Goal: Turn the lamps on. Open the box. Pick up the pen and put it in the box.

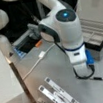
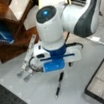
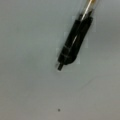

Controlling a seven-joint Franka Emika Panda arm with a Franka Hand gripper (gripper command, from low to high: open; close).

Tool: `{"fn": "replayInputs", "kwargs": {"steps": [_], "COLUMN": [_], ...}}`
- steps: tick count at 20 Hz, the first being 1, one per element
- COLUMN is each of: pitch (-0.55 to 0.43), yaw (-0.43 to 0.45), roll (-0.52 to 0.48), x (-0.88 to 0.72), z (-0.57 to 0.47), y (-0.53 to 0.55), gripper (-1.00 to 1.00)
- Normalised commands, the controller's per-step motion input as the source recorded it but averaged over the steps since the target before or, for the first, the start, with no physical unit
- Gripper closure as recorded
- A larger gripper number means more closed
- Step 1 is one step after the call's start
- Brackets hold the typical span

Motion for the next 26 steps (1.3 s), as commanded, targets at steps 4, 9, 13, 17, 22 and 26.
{"fn": "replayInputs", "kwargs": {"steps": [4,9,13,17,22,26], "pitch": [0.001,0.049,0.03,0.039,0.038,-0.004], "yaw": [0.21,0.194,0.11,0.067,0.059,0.052], "roll": [-0.027,0.057,0.102,0.124,0.128,0.125], "x": [0.19,0.19,0.26,0.28,0.27,0.3], "z": [-0.05,-0.05,-0.06,-0.1,-0.12,-0.09], "y": [-0.03,-0.01,-0.01,-0.01,0.0,-0.02], "gripper": [-1.0,-1.0,-1.0,-1.0,-1.0,-1.0]}}
